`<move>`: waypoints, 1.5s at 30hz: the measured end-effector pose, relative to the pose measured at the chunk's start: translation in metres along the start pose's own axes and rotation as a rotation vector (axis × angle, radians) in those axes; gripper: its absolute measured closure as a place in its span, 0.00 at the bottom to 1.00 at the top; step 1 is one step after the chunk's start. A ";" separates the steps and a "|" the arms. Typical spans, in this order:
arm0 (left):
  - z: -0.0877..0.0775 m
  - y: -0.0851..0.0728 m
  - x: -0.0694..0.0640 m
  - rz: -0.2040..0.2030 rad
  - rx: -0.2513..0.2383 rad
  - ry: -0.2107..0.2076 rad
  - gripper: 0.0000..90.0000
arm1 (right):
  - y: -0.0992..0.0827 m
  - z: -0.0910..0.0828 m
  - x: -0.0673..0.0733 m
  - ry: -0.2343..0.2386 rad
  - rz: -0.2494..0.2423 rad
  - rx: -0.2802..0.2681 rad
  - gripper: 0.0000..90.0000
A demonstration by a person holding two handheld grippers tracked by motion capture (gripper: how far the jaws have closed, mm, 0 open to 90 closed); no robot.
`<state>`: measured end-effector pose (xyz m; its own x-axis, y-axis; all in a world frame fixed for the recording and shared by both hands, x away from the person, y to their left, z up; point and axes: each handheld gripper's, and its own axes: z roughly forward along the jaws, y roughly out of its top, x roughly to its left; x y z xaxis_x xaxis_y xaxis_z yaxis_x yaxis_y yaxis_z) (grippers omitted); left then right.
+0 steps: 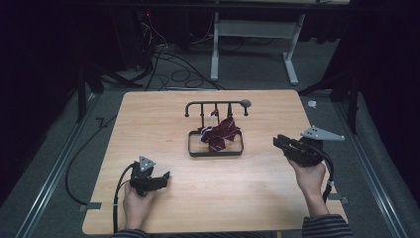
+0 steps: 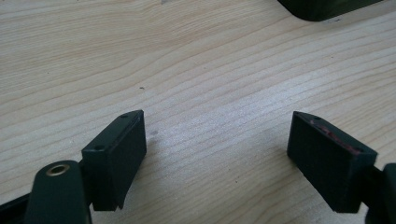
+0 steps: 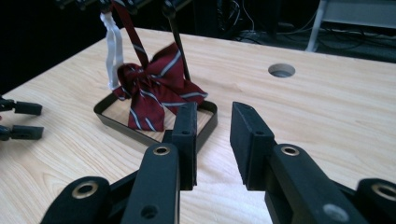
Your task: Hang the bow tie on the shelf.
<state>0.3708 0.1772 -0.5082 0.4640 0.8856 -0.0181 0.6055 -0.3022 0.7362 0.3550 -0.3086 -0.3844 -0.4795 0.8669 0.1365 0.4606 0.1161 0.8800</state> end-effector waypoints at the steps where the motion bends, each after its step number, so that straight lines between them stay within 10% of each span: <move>1: 0.000 0.000 0.000 0.000 0.000 0.000 0.22 | -0.002 0.000 0.000 -0.003 -0.002 0.002 0.82; 45: 0.000 0.000 0.000 0.000 0.000 0.000 0.22 | -0.074 0.048 -0.003 -0.017 0.080 0.139 0.81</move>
<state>0.3709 0.1772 -0.5082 0.4638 0.8858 -0.0182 0.6055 -0.3019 0.7364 0.3586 -0.2963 -0.4717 -0.4254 0.8838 0.1951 0.5959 0.1113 0.7953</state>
